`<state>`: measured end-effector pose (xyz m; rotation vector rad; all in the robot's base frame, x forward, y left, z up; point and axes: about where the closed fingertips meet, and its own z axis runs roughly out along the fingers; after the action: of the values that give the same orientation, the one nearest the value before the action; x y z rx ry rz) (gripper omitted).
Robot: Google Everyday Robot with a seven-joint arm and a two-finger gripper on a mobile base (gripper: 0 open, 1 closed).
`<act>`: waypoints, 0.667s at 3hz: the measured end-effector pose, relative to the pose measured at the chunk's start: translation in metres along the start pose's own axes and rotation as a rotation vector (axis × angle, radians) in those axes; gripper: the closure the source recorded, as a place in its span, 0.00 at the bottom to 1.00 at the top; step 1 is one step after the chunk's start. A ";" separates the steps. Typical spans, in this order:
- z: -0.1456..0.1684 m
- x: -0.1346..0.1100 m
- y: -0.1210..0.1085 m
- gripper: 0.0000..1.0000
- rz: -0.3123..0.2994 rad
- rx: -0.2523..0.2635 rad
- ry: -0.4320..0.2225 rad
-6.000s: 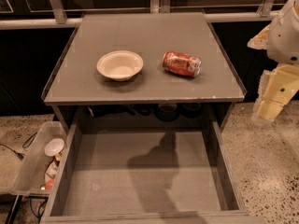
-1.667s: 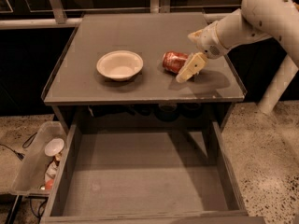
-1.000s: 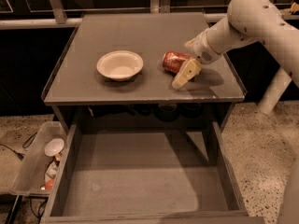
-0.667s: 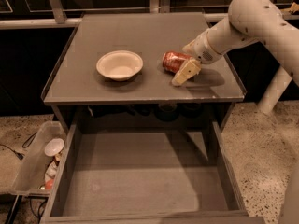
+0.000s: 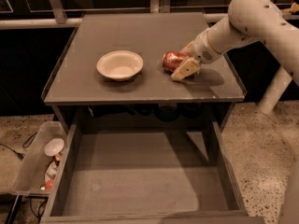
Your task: Place coke can into top drawer
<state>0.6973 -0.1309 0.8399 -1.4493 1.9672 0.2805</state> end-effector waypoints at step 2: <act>0.001 -0.001 0.000 1.00 -0.002 -0.002 0.000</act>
Offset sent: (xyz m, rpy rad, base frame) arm 0.0001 0.0029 0.0051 -0.0039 -0.0052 0.0142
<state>0.6974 -0.1298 0.8398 -1.4529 1.9656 0.2819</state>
